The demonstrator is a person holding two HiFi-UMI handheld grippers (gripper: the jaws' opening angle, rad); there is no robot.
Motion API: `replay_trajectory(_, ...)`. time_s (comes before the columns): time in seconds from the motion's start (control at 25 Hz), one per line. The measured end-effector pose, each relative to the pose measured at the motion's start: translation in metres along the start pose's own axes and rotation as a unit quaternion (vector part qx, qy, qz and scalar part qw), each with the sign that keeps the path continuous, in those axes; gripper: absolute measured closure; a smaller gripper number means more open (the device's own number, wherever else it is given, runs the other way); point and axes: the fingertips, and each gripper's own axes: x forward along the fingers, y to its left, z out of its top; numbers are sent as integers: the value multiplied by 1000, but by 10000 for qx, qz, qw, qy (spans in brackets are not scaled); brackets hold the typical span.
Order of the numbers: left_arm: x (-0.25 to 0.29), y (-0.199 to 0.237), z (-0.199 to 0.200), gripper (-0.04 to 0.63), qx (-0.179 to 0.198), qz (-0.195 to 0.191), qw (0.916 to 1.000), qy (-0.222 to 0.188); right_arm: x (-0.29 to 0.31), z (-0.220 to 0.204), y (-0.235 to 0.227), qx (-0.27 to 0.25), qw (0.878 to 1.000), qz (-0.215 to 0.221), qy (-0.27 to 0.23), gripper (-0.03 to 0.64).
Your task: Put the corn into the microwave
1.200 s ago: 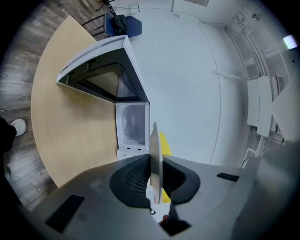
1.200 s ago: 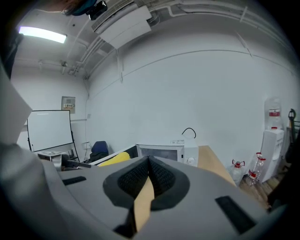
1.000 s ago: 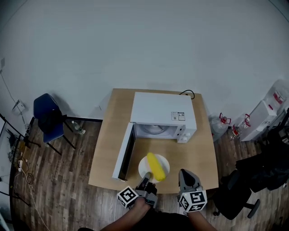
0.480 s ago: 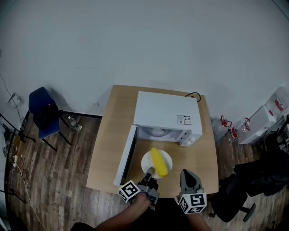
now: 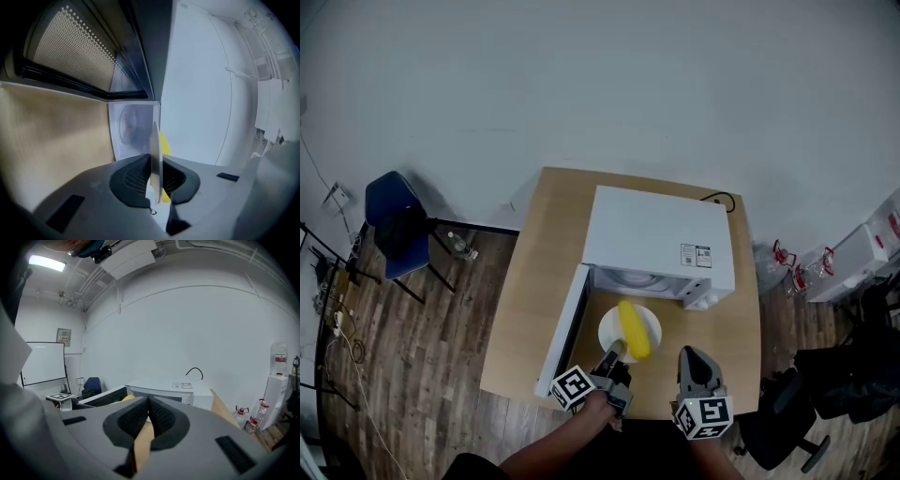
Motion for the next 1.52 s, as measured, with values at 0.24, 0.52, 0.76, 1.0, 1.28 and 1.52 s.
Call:
replay_trajectory(0.24, 30, 15, 14, 569, -101, -100, 9998, -148, 28, -7, -11, 36, 9998, 128, 168, 557)
replay_trajectory(0.52, 66, 30, 22, 569, -56, -135, 9997, -172, 51, -14, -25, 51, 9992, 212, 344, 557)
replay_trajectory(0.76, 91, 42, 27, 569, -209, -377, 9986, -315, 71, -19, -38, 141, 9989, 283, 357, 558)
replay_trajectory(1.0, 105, 66, 33, 569, -256, -333, 9977, -532, 91, -29, -50, 211, 9984, 281, 437, 558)
replay_trajectory(1.28, 127, 88, 52, 569, -162, -350, 9968, -697, 104, -40, -67, 171, 9979, 239, 585, 558)
replay_trajectory(1.52, 145, 106, 63, 569, 12, -149, 9973, -719, 107, -50, -68, 257, 9964, 387, 703, 557)
